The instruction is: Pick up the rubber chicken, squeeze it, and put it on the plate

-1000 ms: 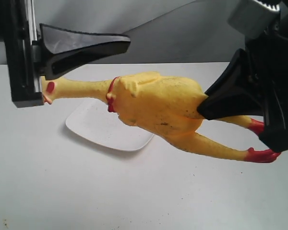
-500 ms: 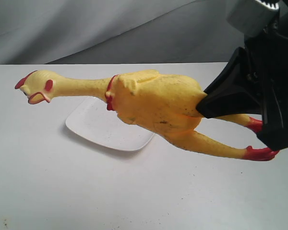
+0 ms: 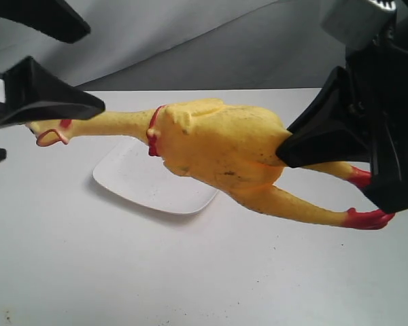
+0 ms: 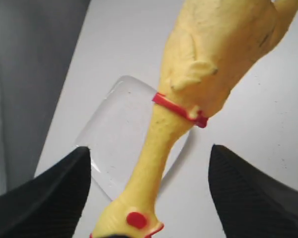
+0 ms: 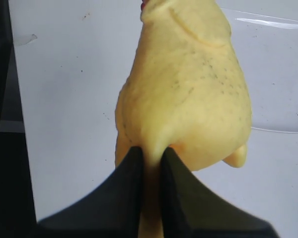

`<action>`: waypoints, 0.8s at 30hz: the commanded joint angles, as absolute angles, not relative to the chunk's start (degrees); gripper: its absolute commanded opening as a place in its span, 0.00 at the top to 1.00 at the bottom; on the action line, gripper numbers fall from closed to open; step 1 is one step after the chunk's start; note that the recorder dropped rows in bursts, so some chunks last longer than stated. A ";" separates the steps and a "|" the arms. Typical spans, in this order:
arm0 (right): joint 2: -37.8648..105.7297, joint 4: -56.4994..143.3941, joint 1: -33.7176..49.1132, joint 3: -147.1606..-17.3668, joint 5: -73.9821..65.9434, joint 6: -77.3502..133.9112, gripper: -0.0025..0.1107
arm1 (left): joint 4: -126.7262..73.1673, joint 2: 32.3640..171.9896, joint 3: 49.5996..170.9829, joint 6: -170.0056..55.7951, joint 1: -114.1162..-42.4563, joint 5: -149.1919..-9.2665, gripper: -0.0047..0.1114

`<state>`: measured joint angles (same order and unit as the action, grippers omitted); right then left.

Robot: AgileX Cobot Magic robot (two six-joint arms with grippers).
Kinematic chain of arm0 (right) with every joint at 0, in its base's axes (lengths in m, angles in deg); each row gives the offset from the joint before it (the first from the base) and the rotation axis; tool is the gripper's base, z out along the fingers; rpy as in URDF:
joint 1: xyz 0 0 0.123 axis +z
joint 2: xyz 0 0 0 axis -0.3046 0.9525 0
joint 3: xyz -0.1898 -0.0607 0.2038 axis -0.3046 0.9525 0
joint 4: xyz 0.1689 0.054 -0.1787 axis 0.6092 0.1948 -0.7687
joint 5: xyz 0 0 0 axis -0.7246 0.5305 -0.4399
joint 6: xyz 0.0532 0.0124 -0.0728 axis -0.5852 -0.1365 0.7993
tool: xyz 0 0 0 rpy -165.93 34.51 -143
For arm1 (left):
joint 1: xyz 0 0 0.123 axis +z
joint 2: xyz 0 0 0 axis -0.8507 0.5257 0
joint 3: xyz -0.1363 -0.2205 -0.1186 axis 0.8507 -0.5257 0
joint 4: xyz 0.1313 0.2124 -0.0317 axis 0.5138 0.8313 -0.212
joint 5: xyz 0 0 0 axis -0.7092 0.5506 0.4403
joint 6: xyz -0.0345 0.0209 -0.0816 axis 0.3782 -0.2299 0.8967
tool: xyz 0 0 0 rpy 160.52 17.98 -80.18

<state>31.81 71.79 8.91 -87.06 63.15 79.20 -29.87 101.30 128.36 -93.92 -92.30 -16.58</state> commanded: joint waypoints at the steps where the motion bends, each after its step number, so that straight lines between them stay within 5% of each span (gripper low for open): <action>1: 31.24 74.13 9.10 -87.04 62.23 79.98 0.98 | -31.32 106.11 129.20 -93.95 -92.58 -13.94 0.38; 6: 31.24 74.13 9.10 -87.04 62.35 79.98 0.98 | -36.83 108.40 129.20 -94.62 -92.58 -16.75 0.30; 24: 31.24 74.50 9.10 -87.04 62.82 79.98 0.98 | -45.97 115.03 128.94 -99.96 -92.58 -20.78 0.30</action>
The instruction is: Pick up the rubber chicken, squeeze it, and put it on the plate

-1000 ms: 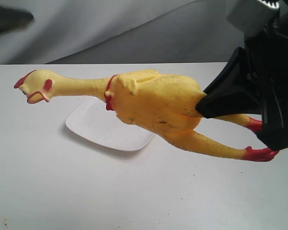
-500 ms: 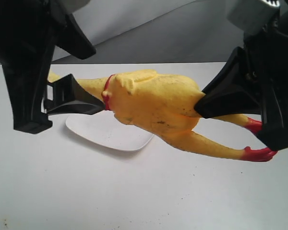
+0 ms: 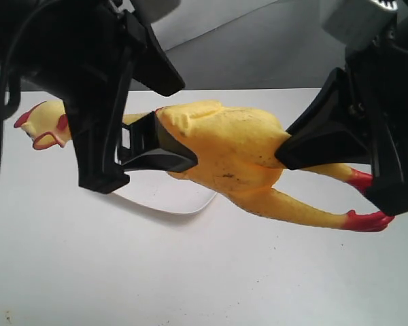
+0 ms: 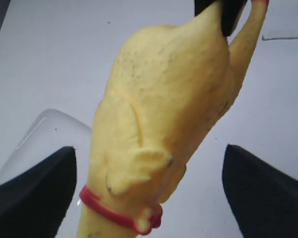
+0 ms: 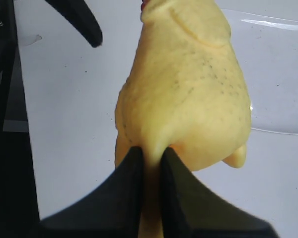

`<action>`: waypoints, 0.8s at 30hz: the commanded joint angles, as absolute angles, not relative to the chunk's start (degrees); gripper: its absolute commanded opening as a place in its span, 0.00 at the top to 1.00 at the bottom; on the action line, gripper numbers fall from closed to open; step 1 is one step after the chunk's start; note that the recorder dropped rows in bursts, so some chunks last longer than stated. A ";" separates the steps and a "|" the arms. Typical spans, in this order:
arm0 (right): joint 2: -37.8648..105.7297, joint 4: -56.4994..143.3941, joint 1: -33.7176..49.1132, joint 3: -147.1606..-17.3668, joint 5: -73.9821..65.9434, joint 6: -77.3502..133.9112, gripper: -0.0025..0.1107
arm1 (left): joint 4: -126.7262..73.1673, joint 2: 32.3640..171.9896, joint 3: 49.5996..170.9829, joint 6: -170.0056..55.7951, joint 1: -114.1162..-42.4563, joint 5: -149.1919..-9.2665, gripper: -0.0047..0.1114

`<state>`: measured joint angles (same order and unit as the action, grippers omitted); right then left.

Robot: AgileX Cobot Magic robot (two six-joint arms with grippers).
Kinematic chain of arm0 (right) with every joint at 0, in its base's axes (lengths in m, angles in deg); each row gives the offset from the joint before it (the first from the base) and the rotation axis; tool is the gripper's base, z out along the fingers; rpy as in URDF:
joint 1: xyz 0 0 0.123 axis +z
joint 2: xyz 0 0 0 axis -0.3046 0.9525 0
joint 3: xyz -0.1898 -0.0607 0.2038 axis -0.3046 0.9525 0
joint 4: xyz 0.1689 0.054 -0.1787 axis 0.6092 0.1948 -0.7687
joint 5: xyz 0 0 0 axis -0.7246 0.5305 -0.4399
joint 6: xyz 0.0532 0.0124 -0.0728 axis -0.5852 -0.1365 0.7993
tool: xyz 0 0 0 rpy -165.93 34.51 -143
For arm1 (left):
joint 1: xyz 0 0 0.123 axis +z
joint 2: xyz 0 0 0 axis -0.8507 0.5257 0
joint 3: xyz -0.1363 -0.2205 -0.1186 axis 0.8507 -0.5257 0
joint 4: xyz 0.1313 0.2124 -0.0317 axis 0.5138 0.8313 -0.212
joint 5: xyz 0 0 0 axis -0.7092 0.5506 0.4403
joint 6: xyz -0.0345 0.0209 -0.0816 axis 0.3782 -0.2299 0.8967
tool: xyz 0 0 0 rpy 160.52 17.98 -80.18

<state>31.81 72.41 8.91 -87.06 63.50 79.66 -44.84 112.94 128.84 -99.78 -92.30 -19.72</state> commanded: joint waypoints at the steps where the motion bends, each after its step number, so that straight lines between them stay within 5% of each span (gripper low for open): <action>1: 31.24 74.50 9.10 -87.04 62.82 79.98 0.98 | -45.97 115.16 128.94 -99.96 -92.58 -21.07 0.30; 7: 31.24 74.50 9.10 -87.04 62.84 80.08 0.98 | -48.94 115.31 128.94 -100.37 -92.58 -24.04 0.40; 15: 31.24 74.50 9.10 -87.04 62.94 80.05 0.98 | -51.74 115.31 128.94 -105.90 -92.58 -23.43 0.96; 24: 31.24 75.46 9.10 -87.04 62.91 80.22 0.98 | -51.52 115.31 128.94 -106.03 -92.58 -23.55 0.96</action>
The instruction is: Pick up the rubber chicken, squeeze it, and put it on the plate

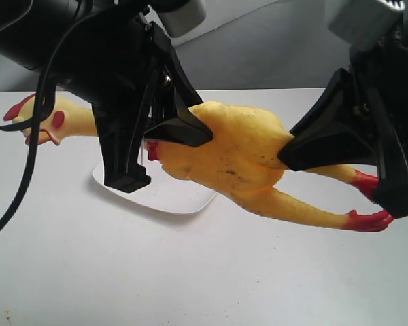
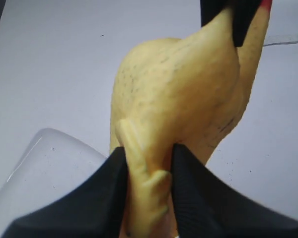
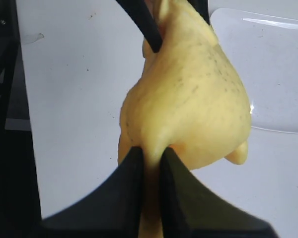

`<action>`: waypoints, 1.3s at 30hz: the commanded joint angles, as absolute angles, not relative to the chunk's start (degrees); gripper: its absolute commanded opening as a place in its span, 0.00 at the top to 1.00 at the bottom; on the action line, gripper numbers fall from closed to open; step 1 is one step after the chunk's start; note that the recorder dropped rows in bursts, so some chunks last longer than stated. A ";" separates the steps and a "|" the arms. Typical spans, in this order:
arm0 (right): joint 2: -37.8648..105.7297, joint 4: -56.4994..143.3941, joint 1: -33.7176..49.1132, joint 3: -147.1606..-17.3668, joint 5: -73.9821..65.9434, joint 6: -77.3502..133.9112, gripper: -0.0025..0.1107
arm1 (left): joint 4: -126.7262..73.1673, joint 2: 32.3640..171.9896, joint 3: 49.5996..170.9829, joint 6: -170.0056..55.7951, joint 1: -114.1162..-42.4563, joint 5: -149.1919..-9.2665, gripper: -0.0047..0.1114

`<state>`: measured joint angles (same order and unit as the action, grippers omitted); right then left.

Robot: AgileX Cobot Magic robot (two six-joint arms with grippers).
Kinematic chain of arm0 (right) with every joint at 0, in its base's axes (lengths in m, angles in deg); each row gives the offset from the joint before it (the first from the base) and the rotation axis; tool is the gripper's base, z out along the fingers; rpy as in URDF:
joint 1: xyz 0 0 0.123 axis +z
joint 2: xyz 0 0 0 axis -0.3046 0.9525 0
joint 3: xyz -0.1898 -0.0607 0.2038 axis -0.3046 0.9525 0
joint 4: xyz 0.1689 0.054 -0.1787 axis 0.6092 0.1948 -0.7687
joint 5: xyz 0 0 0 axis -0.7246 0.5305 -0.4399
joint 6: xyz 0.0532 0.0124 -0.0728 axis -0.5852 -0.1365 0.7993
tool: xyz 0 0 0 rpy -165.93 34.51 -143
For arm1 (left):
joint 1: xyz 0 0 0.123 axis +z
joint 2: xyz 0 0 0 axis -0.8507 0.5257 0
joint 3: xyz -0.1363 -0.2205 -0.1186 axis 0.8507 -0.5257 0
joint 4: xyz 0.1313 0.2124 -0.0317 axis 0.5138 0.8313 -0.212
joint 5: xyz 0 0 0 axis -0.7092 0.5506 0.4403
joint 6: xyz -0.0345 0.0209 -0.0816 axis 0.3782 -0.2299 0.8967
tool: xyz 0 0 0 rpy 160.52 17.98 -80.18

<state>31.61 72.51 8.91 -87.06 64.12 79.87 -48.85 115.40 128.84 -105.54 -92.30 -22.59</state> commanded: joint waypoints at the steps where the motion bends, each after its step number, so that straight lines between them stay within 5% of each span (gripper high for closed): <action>1: 31.24 75.46 9.10 -87.04 62.91 80.22 0.98 | -51.52 115.31 128.94 -106.03 -92.58 -23.82 0.95; 5: 31.24 75.46 9.10 -87.04 62.91 80.22 0.98 | -51.52 115.31 128.94 -106.48 -92.58 -23.30 0.74; 9: 31.24 75.46 9.10 -87.04 62.91 80.22 0.98 | -51.52 115.31 128.94 -105.36 -92.58 -22.47 0.25; 11: 31.24 75.46 9.10 -87.04 62.91 80.22 0.98 | -51.52 115.31 128.94 -104.06 -92.58 -22.47 0.15; 15: 31.24 75.46 9.10 -87.04 62.81 80.20 0.98 | -51.52 115.31 128.94 -104.04 -92.58 -22.47 0.19; 18: 31.24 75.46 9.10 -87.04 62.81 80.20 0.98 | -51.52 115.31 128.94 -104.04 -92.58 -22.47 0.30; 20: 31.24 75.46 9.10 -87.04 62.81 80.20 0.98 | -51.36 115.31 128.94 -104.04 -92.58 -22.47 0.43; 25: 31.24 75.46 9.10 -87.04 62.81 80.20 0.98 | -46.65 115.31 128.94 -104.92 -92.58 -19.14 0.95; 32: 31.24 75.46 9.10 -87.04 62.81 80.34 0.98 | -45.98 115.31 128.94 -104.07 -92.58 -21.20 0.89; 36: 31.24 75.46 9.10 -87.04 62.91 80.34 0.98 | -45.98 115.31 128.94 -103.64 -92.58 -21.66 0.30; 37: 31.24 75.46 9.10 -87.04 62.91 80.34 0.98 | -45.98 115.31 128.94 -101.28 -92.58 -22.44 0.21; 39: 31.24 75.46 9.10 -87.04 62.91 80.34 0.98 | -45.98 115.31 128.94 -99.63 -92.58 -23.50 0.20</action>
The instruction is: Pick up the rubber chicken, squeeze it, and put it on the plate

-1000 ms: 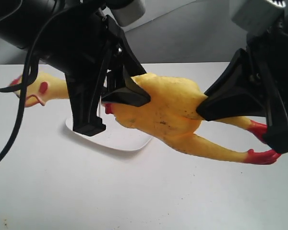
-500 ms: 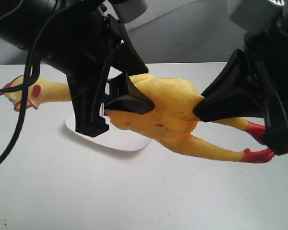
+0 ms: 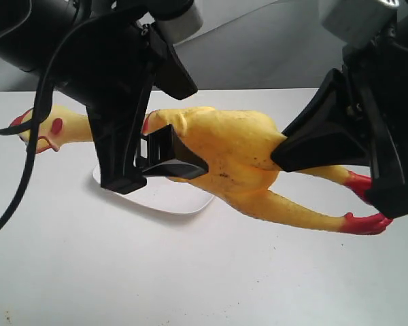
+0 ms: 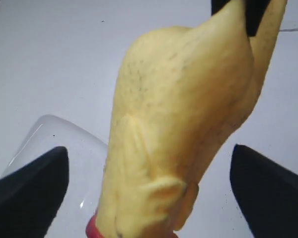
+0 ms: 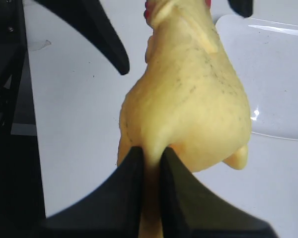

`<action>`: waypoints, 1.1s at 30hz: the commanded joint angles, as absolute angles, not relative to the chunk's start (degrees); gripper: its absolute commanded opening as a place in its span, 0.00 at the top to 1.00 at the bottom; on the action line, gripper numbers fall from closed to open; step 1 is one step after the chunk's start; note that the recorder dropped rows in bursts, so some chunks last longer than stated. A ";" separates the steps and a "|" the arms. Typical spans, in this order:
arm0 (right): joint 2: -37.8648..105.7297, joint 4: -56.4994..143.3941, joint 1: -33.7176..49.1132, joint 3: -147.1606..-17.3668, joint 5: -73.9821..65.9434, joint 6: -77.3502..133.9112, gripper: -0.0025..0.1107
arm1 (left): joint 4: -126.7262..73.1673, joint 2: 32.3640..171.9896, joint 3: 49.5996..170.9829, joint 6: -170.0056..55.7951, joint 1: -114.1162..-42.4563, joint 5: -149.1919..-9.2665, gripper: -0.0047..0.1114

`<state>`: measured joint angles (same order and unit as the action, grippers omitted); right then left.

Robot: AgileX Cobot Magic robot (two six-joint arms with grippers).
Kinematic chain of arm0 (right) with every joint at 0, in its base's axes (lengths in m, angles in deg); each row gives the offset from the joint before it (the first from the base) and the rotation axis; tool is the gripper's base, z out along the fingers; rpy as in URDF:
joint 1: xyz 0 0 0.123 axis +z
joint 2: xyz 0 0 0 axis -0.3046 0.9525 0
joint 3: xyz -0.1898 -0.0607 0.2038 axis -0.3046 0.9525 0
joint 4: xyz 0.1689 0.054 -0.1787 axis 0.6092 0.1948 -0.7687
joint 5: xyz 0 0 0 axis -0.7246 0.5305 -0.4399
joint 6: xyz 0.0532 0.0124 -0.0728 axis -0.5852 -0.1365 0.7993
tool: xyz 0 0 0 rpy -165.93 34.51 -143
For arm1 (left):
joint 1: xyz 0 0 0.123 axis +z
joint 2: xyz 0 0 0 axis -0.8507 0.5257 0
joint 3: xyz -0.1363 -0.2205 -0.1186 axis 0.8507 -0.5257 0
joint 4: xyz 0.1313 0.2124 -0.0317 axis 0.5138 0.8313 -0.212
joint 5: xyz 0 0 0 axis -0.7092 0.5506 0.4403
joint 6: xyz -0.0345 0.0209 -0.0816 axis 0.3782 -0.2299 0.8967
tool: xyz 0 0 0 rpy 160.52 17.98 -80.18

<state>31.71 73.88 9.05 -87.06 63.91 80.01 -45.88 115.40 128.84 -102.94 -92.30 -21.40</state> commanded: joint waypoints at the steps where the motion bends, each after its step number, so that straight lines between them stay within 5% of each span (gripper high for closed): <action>1: 31.24 75.46 9.10 -87.04 62.91 80.34 0.98 | -45.98 115.31 128.94 -99.63 -92.58 -23.50 0.23; 8: 31.24 75.46 9.10 -87.04 62.91 80.34 0.98 | -45.74 115.31 128.94 -100.55 -92.58 -21.88 0.94; 9: 31.24 75.46 9.10 -87.04 62.91 80.34 0.98 | -45.74 115.31 128.94 -101.62 -92.58 -21.73 0.95; 19: 31.24 75.46 9.10 -87.04 63.02 80.34 0.98 | -45.60 115.31 128.94 -101.51 -92.58 -21.49 0.91; 21: 31.24 75.46 9.10 -87.04 63.02 80.34 0.98 | -45.60 115.31 128.94 -101.51 -92.58 -21.38 0.79; 27: 31.24 75.46 9.10 -87.04 63.02 80.34 0.98 | -45.60 115.31 128.94 -99.30 -92.58 -22.11 0.18; 30: 31.24 75.46 9.10 -87.04 63.02 80.34 0.98 | -45.60 115.31 128.94 -97.12 -92.58 -22.84 0.15; 33: 31.24 75.46 9.10 -87.04 63.02 80.34 0.98 | -45.60 115.66 128.94 -96.62 -92.58 -22.84 0.22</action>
<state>31.71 73.86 9.05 -87.06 63.71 80.11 -45.36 115.40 128.84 -98.16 -92.30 -22.16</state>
